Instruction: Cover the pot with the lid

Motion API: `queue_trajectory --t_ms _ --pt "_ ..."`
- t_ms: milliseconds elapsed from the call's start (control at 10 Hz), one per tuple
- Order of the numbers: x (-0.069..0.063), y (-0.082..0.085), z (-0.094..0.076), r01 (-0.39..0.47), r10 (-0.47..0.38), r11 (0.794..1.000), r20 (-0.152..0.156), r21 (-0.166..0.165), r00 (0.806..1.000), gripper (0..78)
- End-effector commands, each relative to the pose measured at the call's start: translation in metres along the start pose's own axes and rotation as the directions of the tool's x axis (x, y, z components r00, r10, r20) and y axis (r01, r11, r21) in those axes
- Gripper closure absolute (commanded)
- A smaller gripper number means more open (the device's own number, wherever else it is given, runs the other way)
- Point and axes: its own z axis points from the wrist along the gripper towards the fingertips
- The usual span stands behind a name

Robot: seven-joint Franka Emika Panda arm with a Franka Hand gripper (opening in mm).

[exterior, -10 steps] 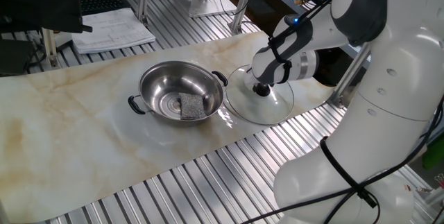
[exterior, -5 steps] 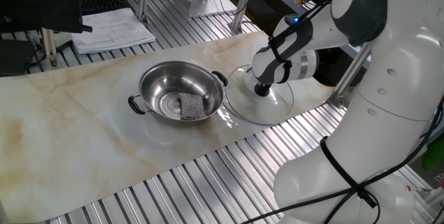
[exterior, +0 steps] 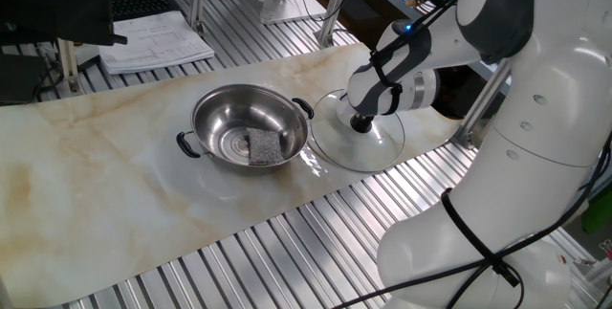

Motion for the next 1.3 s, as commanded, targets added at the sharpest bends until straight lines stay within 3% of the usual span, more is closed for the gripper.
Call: queue_trajectory --t_ms 100,600,1300 --pt "-0.012 -0.008 -0.032 0.032 -0.031 0.998 -0.035 0.046 0.999 76.4" --pt "-0.019 -0.011 -0.05 0.037 -0.033 0.997 -0.05 0.068 0.998 76.4" --pt "-0.025 -0.002 -0.086 0.026 -0.017 0.996 -0.106 0.084 0.994 76.4"
